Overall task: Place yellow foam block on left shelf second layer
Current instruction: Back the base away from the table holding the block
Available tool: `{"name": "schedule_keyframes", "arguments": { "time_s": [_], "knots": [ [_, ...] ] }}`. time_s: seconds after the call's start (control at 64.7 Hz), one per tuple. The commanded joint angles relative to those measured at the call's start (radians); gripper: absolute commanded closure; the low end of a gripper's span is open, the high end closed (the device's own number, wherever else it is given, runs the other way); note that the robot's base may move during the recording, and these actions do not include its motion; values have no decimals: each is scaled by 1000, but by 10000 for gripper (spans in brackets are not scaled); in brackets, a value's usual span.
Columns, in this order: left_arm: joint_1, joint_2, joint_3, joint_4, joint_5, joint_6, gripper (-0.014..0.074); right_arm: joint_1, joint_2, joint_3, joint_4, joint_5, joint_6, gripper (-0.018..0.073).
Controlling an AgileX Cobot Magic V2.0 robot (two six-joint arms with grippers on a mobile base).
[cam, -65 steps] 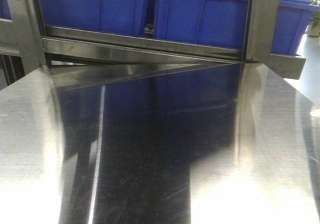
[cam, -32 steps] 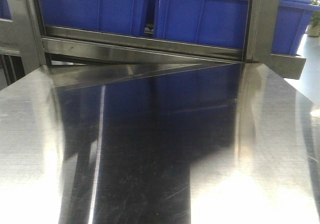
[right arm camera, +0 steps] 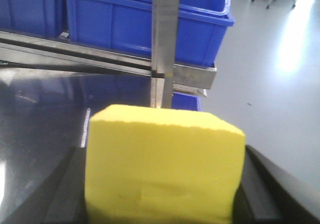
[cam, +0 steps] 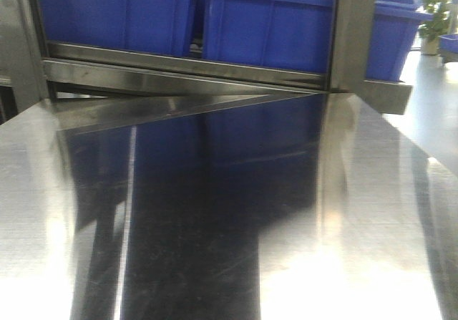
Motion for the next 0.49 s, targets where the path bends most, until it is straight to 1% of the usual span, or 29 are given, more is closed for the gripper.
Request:
{"name": "schedule_keyframes", "arguments": {
  "time_s": [0.0,0.479],
  "knots": [
    [-6,-14,26,2,-86,-4,460,0,11,-25,-28,-91,-8,239],
    [-6,-14,26,2,-86,-4,460,0,16,-25,-28,-91,-8,239]
  ]
}}
